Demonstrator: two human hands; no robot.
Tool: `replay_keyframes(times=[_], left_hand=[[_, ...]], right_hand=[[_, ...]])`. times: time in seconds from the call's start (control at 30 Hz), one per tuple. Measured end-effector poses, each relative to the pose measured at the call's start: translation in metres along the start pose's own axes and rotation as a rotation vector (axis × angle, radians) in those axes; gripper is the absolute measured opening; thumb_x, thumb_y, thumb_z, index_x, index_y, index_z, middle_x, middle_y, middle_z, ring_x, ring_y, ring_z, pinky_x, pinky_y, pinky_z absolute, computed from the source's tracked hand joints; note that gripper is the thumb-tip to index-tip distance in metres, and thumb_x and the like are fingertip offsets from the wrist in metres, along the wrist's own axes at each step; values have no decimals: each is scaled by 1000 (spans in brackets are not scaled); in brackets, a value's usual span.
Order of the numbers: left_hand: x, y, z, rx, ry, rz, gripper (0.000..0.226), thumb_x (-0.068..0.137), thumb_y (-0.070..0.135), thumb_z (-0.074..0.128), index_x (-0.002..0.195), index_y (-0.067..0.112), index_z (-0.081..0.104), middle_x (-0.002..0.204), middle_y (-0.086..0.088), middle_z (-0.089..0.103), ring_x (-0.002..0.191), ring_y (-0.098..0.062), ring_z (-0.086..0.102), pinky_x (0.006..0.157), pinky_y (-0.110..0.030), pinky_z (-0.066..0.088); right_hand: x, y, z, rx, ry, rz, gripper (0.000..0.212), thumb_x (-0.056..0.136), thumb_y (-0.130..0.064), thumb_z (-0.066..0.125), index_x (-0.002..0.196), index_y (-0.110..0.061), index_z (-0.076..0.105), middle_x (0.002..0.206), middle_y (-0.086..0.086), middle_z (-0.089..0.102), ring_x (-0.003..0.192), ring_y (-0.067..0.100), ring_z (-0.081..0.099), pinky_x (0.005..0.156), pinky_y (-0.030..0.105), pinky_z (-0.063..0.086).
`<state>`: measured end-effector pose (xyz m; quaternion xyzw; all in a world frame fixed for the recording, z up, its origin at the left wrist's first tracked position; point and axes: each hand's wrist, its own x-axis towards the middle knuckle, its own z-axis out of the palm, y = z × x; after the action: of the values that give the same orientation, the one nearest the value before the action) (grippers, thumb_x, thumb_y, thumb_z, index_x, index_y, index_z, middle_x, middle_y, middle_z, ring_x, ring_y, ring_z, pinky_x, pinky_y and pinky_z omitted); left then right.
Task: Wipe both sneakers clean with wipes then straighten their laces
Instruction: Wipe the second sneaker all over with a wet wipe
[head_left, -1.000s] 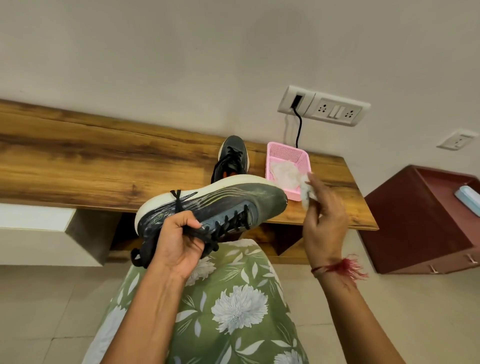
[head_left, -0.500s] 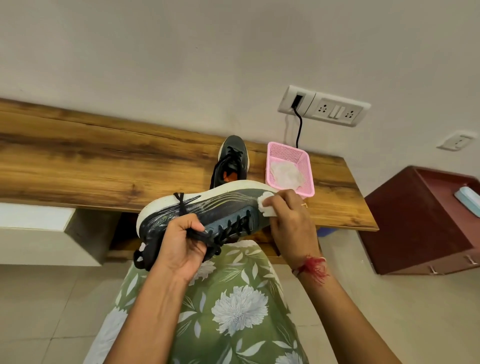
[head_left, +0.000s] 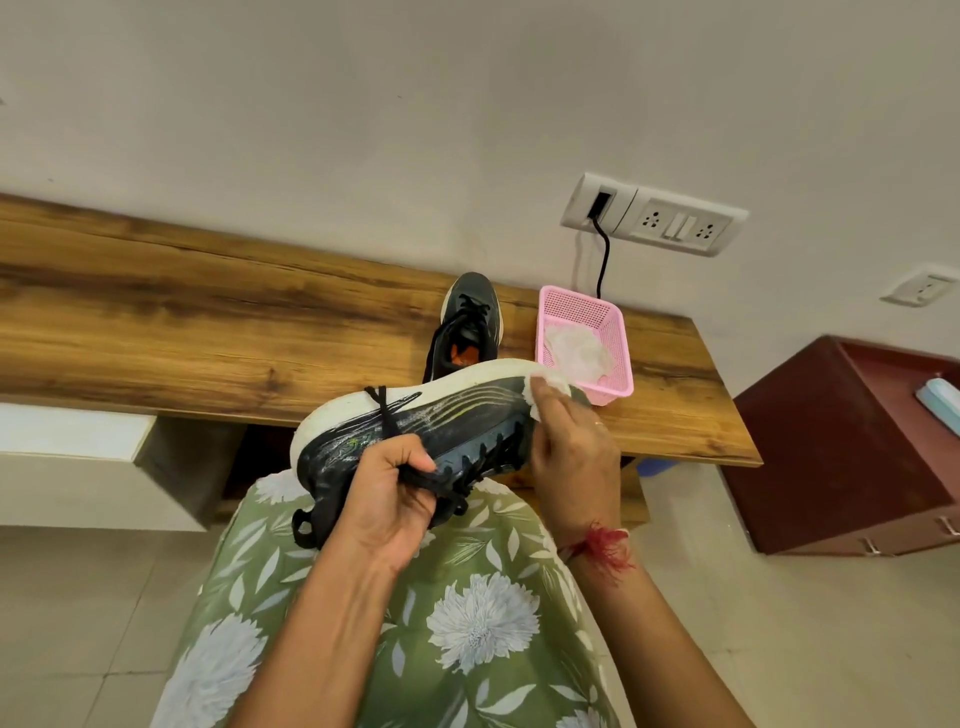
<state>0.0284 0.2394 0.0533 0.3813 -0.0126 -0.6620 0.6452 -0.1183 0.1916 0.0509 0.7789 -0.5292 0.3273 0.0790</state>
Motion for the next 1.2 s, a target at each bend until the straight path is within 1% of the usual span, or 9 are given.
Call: replay_keyframes(times=[0.2,0.3,0.4,0.53,0.7,0.83,0.9,1.03,1.2], left_hand=[[2,7,-7,-23,-41,3,30,46,2,51,37,24,33,48,5,26,51,-12,25,71,-32,33],[-6,3,2,2,-81,-6,33,54,-4,40,34,22,34,46,4,29,45,-11,32,73,-31,37],[-10,1,6,-3,-93,-12,45,64,-10,30,31,20,40,43,3,41,38,-11,44,71,-29,43],[-5,6,0,-28,-68,-8,37,60,-6,35,34,21,37,49,2,38,47,-14,40,71,-30,45],[4,6,-8,-10,-99,36,28,50,0,45,38,22,34,49,3,32,54,-15,27,68,-30,35],[11,5,-18,-20,-144,-31,39,30,5,63,65,10,47,101,-11,38,93,-30,38,84,-39,43],[10,6,-18,-24,-146,-22,26,33,4,58,49,12,39,89,-9,37,84,-30,38,82,-39,44],[9,8,-17,-7,-184,-7,41,22,5,67,48,17,38,74,-6,30,70,-25,32,73,-33,39],[12,14,-25,8,-229,-76,95,21,14,73,113,3,51,113,-22,56,102,-35,52,80,-39,52]], right_hand=[[-9,12,-3,-89,54,-116,44,72,13,68,115,2,63,116,19,63,106,31,62,93,37,44],[-11,2,2,-26,74,6,40,74,12,61,113,2,64,118,18,63,110,29,60,97,40,44],[-15,-18,5,181,18,0,38,79,5,48,112,-1,65,118,13,63,114,20,56,106,28,37],[-2,4,-4,103,-96,-195,32,79,3,57,110,0,65,115,15,64,109,23,59,103,25,38],[2,4,-6,118,6,-11,39,80,-3,38,107,-1,66,108,15,67,102,27,63,91,41,51],[-12,-16,-2,260,-80,-141,38,78,2,43,108,-2,66,109,10,67,105,18,60,98,27,44],[-4,-2,-6,172,-82,-198,33,76,3,51,105,-1,67,108,13,67,102,22,62,96,27,45],[4,-7,-5,175,1,13,36,78,-3,42,102,-3,69,104,10,69,97,19,63,92,33,49],[-7,-25,-8,268,-70,-221,36,79,2,43,104,-4,69,106,9,68,101,15,59,97,22,42]])
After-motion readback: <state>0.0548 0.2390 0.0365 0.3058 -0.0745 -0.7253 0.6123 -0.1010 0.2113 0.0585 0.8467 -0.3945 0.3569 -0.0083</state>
